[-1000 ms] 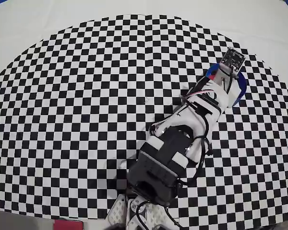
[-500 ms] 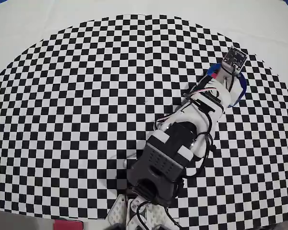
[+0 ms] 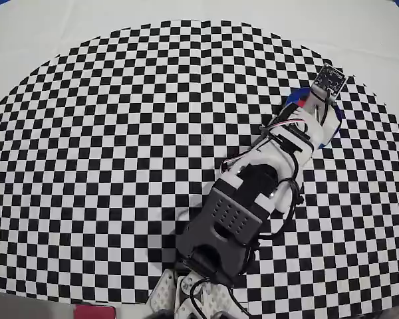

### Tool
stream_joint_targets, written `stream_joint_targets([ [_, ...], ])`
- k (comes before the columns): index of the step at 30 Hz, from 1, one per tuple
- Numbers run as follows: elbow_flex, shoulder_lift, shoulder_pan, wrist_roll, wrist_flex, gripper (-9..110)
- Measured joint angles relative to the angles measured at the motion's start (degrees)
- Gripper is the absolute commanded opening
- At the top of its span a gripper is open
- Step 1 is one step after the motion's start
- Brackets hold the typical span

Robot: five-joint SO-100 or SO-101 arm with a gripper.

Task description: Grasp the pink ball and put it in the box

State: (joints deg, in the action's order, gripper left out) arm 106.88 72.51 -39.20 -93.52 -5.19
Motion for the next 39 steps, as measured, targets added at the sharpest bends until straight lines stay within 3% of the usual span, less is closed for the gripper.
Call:
stream_joint_targets([
  [33,-4.2,-3.2,-0.4,0.0,0.9,1],
  [39,-4.2,-3.2,-0.3,0.0,0.9,19],
])
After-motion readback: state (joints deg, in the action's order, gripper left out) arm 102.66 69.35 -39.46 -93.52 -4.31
